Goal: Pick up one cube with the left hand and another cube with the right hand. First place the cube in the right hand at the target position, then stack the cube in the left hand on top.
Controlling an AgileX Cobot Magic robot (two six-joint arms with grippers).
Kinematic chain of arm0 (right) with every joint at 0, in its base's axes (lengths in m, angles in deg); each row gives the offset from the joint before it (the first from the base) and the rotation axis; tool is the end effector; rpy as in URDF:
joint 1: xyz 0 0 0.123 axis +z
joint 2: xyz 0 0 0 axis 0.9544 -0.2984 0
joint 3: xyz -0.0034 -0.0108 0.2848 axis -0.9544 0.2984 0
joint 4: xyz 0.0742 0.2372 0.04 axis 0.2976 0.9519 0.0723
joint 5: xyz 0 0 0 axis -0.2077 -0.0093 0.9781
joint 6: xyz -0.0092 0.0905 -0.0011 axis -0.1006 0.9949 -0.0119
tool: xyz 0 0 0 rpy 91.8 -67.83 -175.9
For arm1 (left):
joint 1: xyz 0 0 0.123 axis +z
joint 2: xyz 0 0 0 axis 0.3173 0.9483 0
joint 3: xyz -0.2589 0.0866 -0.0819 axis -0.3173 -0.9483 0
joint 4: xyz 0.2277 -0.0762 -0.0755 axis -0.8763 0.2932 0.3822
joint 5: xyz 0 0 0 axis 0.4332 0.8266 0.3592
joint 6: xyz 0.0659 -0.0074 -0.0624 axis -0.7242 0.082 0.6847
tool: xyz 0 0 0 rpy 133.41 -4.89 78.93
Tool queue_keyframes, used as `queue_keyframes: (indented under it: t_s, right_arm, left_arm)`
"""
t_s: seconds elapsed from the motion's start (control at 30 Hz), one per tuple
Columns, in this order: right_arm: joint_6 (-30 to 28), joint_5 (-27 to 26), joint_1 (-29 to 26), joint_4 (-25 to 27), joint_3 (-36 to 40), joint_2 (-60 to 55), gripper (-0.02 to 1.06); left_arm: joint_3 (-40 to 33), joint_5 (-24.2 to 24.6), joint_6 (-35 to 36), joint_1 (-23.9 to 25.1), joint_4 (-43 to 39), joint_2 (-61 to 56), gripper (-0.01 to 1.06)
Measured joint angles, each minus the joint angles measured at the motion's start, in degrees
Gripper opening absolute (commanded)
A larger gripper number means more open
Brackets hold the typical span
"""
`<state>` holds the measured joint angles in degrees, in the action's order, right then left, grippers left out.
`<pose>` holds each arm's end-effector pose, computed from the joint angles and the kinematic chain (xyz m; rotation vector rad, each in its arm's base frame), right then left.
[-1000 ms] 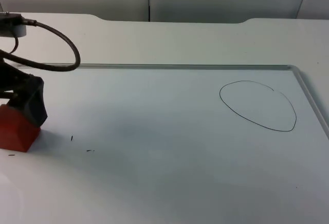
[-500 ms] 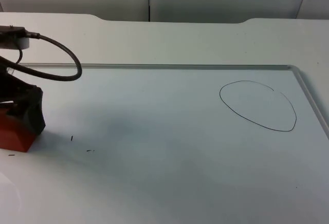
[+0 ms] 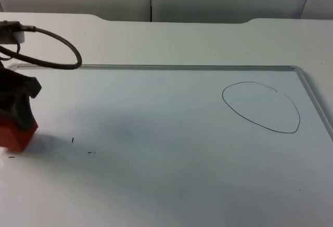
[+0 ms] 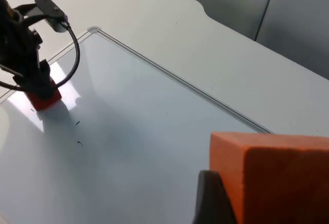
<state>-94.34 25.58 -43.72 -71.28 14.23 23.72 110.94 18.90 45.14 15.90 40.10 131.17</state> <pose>0.1598 0.0984 0.4072 -0.7787 2.0570 0.2971 0.3264 -0.0329 0.1399 0.3221 2.9833 -0.2894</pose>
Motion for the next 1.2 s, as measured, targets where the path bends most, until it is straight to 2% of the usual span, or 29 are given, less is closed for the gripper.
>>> queue_keyframes:
  t_s: [0.13, 0.4, 0.63, 0.87, 1.0, 1.2]
  right_arm:
    - [0.0, 0.0, 0.0, 0.0, 0.0, 0.0, 0.00]
    - [0.0, 0.0, 0.0, 0.0, 0.0, 0.0, 0.00]
    - [0.0, 0.0, 0.0, 0.0, 0.0, 0.0, 0.00]
    - [-0.1, 0.0, 0.0, 0.0, 0.0, 0.0, 0.00]
    - [-0.1, -2.9, 0.0, 0.0, 3.4, 0.2, 0.00]
    - [-0.1, -4.3, 0.0, 0.0, 5.2, 0.2, 0.00]
  left_arm:
    - [0.0, 1.4, 0.3, 0.0, 0.4, -7.2, 0.06]
    - [0.0, 4.0, 1.0, 0.0, 1.2, -34.9, 0.06]
    - [-0.5, 6.7, 1.3, 0.0, 1.4, -51.1, 0.06]
    - [-7.8, 7.5, 2.2, 0.0, 1.3, -65.2, 0.06]
    - [-13.7, 7.8, 2.3, 0.0, 0.0, -72.7, 0.06]
    - [-16.6, 7.4, 2.7, 0.0, -0.2, -78.8, 0.06]
